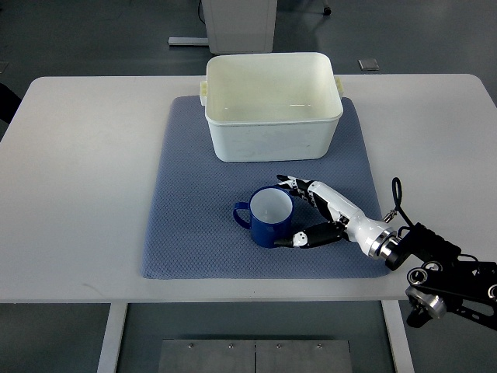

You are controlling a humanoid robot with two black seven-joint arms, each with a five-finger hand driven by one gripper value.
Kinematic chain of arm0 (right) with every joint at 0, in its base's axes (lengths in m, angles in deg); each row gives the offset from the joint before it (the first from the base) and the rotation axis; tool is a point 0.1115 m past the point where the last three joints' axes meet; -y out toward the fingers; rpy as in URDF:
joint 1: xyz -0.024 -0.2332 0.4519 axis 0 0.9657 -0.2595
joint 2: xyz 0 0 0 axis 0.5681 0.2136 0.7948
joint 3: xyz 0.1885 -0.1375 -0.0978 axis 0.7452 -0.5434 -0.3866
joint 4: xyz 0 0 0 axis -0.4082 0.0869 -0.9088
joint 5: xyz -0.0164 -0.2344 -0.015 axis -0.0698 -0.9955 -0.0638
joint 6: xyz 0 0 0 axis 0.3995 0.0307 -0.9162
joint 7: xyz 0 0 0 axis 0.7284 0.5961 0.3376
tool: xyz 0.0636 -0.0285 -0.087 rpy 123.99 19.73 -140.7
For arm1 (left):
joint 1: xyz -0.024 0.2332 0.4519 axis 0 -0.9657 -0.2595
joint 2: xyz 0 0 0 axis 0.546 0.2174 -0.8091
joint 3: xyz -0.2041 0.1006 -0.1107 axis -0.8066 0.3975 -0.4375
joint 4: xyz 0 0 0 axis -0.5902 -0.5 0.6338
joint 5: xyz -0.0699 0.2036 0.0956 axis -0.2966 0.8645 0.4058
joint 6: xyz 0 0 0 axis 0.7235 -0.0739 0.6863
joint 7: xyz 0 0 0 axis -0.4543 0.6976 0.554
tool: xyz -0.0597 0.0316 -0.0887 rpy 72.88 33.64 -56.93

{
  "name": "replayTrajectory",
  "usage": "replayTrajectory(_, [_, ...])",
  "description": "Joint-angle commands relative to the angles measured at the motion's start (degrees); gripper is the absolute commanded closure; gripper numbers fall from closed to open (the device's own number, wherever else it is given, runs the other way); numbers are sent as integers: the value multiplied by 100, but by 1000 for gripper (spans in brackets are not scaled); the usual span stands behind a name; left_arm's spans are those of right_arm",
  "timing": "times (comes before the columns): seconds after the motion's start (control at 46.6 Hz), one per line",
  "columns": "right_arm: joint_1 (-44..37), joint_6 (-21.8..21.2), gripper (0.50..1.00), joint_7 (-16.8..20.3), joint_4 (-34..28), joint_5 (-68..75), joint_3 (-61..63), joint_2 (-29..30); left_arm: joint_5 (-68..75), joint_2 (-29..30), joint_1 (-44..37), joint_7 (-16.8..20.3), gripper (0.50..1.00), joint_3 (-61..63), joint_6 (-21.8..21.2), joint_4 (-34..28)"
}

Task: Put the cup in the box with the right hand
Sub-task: 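Close the right hand fingers around the mug body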

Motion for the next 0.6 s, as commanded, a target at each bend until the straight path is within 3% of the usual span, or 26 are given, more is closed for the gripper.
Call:
replayTrajectory(0.0, [-11,0,500,9,33,8,0,57,0,0,0,1,500,0,0,5])
replayTrajectory(0.579, [-11,62,502,106,156,17,0,242,0,0,0,1,500,0,0,5])
